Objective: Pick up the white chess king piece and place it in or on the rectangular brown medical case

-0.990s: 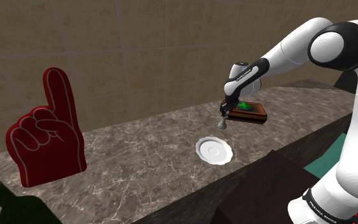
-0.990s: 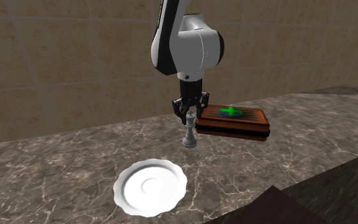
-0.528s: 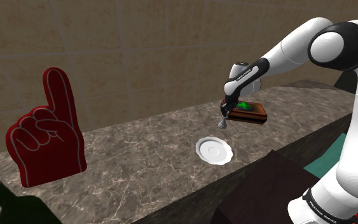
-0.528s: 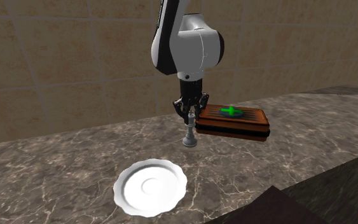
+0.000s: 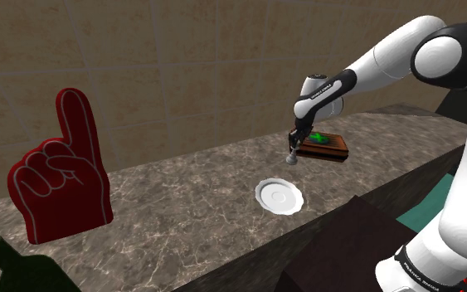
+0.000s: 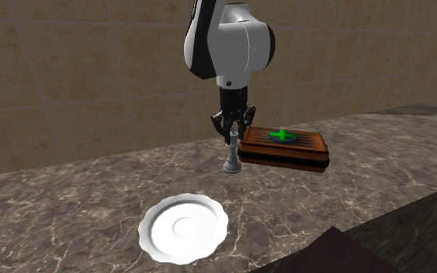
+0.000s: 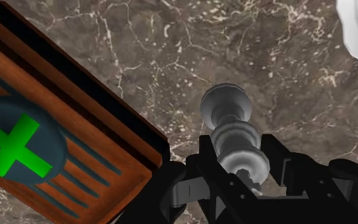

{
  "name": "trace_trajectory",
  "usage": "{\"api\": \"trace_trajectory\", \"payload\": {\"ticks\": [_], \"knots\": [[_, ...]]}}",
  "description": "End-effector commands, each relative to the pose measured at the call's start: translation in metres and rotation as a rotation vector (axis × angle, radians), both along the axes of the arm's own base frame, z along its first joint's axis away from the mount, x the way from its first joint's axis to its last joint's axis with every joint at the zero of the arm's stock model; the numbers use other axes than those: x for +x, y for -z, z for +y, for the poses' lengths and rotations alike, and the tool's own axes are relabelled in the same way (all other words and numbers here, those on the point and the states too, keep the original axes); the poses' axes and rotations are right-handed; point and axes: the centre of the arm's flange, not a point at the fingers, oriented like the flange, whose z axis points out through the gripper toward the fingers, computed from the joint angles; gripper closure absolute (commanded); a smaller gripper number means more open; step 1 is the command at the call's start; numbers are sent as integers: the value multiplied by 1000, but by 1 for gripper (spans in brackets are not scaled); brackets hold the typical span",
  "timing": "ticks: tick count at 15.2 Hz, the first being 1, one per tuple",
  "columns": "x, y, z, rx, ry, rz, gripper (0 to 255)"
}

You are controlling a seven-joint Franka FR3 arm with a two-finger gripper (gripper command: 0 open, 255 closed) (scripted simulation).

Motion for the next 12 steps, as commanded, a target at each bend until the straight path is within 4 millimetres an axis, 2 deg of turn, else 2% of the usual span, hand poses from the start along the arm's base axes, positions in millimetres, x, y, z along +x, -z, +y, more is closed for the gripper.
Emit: {"api": "trace_trajectory", "payload": {"ticks": [1, 12], "knots": [[-1, -11, 1, 0, 0, 0, 255], [-1, -69, 1, 0, 0, 0, 255]]}}
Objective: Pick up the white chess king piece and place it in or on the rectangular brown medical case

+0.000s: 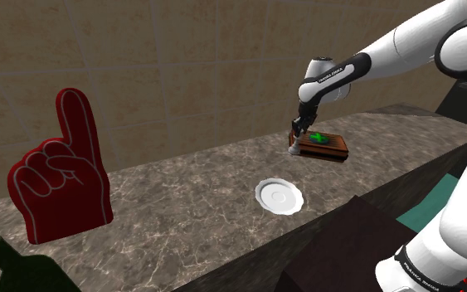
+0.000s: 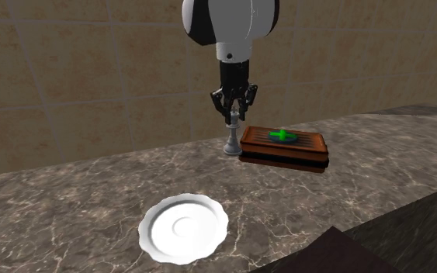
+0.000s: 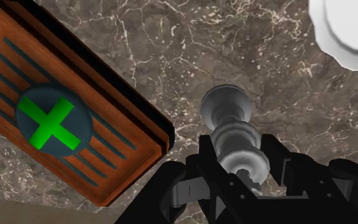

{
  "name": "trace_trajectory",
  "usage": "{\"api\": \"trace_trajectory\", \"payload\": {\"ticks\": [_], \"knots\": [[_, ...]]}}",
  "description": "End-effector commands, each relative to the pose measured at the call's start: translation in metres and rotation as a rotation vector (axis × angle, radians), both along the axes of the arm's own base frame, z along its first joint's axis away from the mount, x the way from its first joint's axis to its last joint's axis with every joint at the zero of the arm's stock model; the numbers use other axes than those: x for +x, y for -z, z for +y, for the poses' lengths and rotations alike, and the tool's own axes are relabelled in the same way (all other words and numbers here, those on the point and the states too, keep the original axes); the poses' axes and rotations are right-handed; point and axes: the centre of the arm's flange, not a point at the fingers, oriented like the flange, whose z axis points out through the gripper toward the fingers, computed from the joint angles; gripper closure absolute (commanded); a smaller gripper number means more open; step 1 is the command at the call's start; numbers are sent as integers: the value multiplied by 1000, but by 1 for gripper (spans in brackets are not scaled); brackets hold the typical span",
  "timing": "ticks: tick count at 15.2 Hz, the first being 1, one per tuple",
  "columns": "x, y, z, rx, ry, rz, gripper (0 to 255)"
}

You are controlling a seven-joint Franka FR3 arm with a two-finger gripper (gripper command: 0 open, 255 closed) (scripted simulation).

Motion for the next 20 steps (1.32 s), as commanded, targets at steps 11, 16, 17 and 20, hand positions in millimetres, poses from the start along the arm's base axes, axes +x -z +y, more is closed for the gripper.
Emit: {"api": "trace_trajectory", "payload": {"ticks": [11, 16, 17, 20], "knots": [[0, -64, 1, 0, 0, 0, 255], [0, -83, -12, 0, 0, 0, 255], [0, -85, -25, 0, 0, 0, 255], [0, -92, -64, 0, 0, 0, 255]]}}
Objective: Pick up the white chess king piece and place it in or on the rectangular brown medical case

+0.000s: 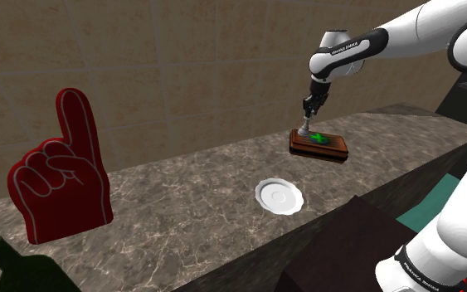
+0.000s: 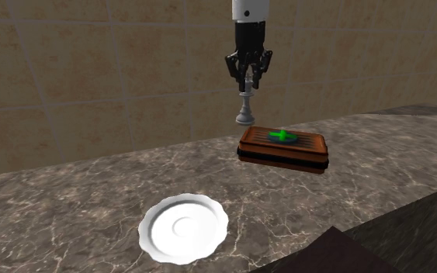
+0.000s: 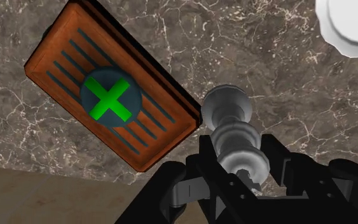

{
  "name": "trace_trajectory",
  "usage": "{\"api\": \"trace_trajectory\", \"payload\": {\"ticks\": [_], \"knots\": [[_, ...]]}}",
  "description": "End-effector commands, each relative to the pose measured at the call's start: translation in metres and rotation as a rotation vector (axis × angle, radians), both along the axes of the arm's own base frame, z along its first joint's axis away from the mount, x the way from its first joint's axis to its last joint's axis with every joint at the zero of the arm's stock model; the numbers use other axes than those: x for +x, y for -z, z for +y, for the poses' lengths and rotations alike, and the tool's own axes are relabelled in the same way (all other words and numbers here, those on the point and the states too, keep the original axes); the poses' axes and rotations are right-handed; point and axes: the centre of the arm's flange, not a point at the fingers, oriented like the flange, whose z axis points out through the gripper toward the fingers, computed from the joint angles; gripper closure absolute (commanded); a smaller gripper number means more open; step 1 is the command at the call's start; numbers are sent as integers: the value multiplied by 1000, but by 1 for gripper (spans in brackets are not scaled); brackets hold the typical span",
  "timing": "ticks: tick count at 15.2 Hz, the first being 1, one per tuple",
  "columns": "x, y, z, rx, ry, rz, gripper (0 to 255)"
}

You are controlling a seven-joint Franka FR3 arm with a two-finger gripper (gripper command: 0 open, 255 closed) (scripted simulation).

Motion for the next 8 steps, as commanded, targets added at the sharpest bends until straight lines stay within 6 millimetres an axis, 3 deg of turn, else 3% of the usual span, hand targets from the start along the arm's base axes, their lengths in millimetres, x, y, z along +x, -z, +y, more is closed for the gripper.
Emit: {"api": "trace_trajectory", "payload": {"ticks": [1, 8], "knots": [[-1, -6, -28, 0, -1, 0, 255], [-1, -21, -119, 0, -1, 0, 255]]}}
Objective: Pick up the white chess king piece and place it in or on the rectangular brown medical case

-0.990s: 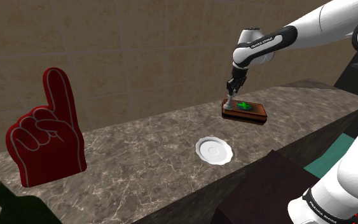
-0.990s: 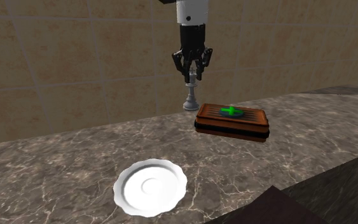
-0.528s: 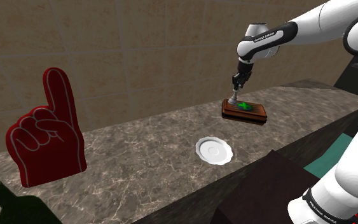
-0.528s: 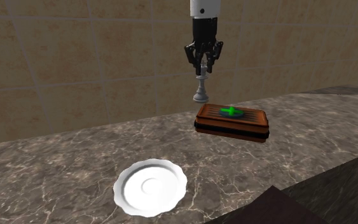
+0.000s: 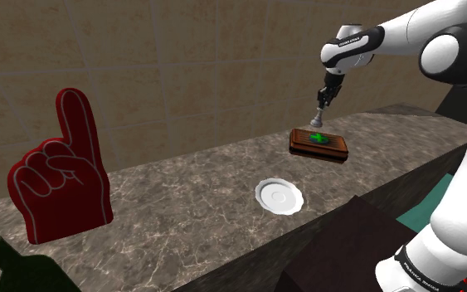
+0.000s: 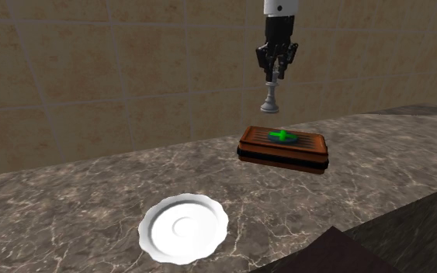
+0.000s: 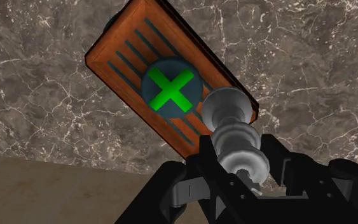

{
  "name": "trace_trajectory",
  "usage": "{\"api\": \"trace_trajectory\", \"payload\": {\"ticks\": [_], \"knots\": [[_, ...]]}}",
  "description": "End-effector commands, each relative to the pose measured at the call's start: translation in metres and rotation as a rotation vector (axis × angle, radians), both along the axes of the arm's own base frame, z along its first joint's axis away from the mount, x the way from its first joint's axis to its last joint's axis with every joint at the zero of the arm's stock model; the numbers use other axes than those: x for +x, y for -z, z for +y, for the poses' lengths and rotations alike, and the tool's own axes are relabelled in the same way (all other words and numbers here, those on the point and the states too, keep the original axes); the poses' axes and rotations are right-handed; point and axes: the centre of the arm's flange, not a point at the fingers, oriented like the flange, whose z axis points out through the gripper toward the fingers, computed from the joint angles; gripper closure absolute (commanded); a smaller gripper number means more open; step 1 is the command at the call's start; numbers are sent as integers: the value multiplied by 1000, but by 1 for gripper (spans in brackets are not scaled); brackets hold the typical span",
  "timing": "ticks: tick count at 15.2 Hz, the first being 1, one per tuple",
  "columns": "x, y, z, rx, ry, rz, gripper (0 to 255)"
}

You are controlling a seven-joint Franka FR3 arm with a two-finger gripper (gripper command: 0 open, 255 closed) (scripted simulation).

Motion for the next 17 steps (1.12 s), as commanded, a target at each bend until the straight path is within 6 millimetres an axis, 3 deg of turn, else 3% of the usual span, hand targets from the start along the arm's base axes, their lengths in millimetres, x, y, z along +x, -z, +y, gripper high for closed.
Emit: {"api": "trace_trajectory", "payload": {"ticks": [1, 5, 17], "knots": [[-1, -5, -25, 0, -2, 0, 255], [0, -16, -83, 0, -2, 0, 255], [0, 48, -83, 0, -2, 0, 255]]}}
